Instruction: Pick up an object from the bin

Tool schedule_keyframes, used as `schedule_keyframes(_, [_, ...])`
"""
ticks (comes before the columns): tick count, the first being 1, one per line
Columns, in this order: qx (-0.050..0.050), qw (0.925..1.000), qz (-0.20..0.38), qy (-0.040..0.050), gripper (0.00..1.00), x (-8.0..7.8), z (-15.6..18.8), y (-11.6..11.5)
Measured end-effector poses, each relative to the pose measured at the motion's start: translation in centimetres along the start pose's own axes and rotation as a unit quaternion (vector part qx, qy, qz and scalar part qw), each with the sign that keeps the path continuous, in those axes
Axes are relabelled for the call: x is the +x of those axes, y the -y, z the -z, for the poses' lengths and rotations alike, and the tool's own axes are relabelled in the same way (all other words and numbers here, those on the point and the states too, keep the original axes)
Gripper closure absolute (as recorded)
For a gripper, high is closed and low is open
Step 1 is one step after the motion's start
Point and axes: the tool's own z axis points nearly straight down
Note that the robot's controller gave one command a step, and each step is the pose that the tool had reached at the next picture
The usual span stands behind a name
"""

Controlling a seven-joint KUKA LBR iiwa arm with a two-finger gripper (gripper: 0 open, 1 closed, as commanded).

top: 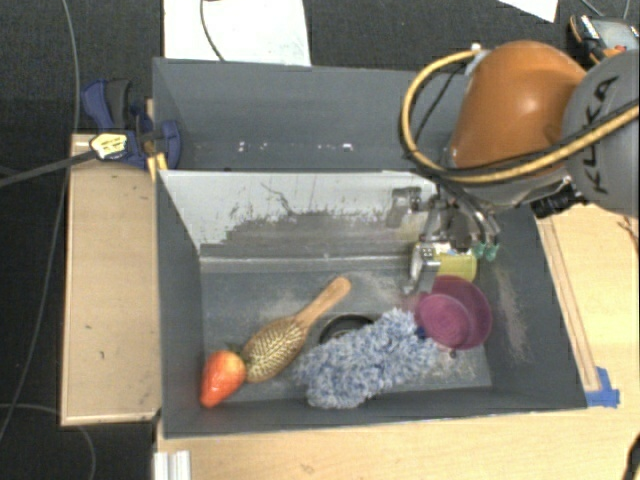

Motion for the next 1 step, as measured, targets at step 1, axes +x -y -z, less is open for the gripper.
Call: schedule_keyframes(1, [0.0,1.0,0.0,0.0,0.0,0.0,0.0,0.0])
